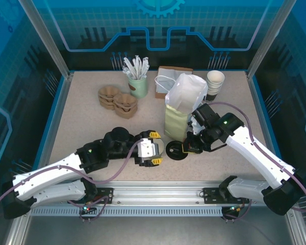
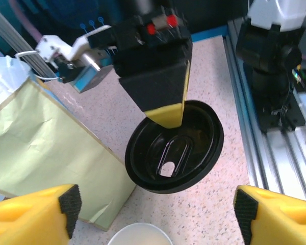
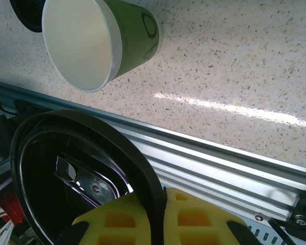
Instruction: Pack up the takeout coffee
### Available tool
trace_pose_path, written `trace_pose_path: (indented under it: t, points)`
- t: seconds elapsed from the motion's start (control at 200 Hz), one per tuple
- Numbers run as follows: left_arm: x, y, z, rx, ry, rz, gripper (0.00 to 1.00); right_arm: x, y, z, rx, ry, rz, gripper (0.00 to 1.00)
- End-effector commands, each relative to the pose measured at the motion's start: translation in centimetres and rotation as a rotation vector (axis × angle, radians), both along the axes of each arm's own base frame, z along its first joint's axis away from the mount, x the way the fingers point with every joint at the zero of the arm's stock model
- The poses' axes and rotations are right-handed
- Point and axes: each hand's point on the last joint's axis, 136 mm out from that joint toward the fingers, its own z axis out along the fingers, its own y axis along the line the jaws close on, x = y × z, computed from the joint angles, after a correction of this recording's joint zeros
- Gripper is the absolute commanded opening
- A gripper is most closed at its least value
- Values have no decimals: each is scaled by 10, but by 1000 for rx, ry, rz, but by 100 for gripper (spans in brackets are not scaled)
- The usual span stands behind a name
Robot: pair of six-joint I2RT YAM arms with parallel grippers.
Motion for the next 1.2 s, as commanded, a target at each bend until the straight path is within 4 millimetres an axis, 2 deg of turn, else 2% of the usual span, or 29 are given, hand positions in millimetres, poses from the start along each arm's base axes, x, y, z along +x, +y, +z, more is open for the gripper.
trace_pose_path:
  t: [0.0, 0.105, 0.24, 0.515, 0.8, 0.981, 1.096, 1.196]
  points:
    - [4, -9, -3, 63, -144, -27, 76, -7, -1, 3, 27, 36, 11, 0]
    - [6, -14, -11, 95, -185, -22, 70, -6, -1, 3, 35, 41, 10, 0]
    - [9, -18, -12, 93, -203, -21, 61, -6, -1, 5, 41, 41, 10, 0]
    - [8, -24, -21, 114, -228, -50, 60, -8, -3, 5, 45, 51, 9, 0]
    - [9, -31, -33, 158, -233, -86, 54, -7, -3, 5, 51, 58, 6, 0]
    - [12, -37, -31, 146, -241, -80, 46, -7, -1, 4, 56, 66, 9, 0]
    - [16, -39, -28, 140, -231, -63, 37, -6, -1, 2, 53, 69, 9, 0]
    - [16, -40, -27, 142, -240, -67, 36, -6, 0, 1, 51, 75, 9, 0]
